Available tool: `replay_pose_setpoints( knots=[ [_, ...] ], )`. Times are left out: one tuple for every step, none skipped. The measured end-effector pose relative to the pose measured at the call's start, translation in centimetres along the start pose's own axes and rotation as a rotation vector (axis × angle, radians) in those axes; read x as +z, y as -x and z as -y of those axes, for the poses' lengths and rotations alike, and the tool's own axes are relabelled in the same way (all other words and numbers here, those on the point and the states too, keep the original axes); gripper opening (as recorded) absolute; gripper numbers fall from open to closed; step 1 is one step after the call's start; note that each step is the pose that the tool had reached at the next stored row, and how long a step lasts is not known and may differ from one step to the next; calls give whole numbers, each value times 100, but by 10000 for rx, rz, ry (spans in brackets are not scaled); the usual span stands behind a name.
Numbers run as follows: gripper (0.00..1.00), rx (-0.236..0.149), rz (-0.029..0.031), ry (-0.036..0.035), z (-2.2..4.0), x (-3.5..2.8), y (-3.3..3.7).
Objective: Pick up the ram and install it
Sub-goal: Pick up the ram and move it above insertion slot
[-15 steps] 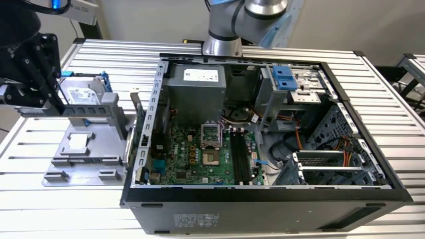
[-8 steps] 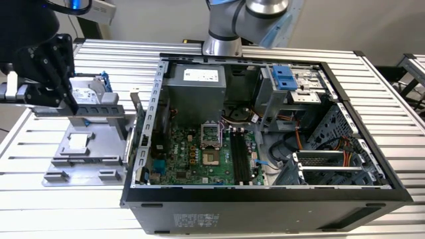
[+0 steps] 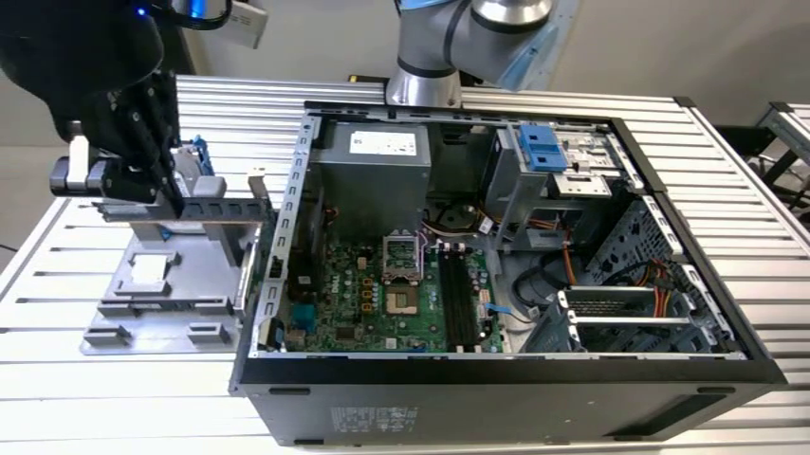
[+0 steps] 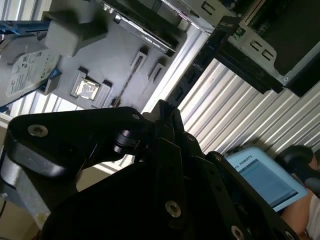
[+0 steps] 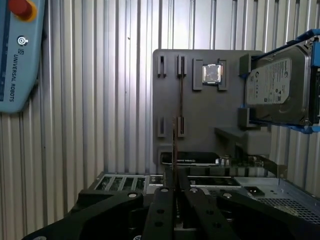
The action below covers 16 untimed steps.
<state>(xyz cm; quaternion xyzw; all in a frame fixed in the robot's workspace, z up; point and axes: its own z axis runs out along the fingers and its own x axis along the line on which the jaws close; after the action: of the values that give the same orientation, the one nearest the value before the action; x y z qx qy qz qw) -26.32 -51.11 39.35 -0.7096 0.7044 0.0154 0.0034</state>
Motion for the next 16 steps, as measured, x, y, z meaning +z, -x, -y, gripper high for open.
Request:
replay_pose_setpoints(
  knots=[
    [0, 0, 1, 0, 38, 0, 0],
    [0, 0, 1, -1, 78, -1, 0],
    [0, 0, 1, 0, 119, -2, 0],
    [0, -1, 1, -1, 155, -2, 0],
    [0, -1, 1, 0, 189, -3, 0],
    [0, -1, 0, 1, 226, -4, 0],
    [0, 0, 0, 1, 263, -4, 0],
    [0, 0, 1, 1, 300, -5, 0],
    [0, 0, 0, 1, 339, -6, 2],
    [0, -1, 0, 0, 377, -6, 4],
    [0, -1, 2, 0, 414, -6, 7],
    [0, 0, 1, 1, 450, -7, 11],
    [0, 0, 0, 1, 485, -8, 15],
    [0, 0, 0, 1, 523, -8, 20],
    [0, -1, 0, 1, 557, -9, 24],
    [0, -1, 1, 0, 596, -9, 29]
  ],
)
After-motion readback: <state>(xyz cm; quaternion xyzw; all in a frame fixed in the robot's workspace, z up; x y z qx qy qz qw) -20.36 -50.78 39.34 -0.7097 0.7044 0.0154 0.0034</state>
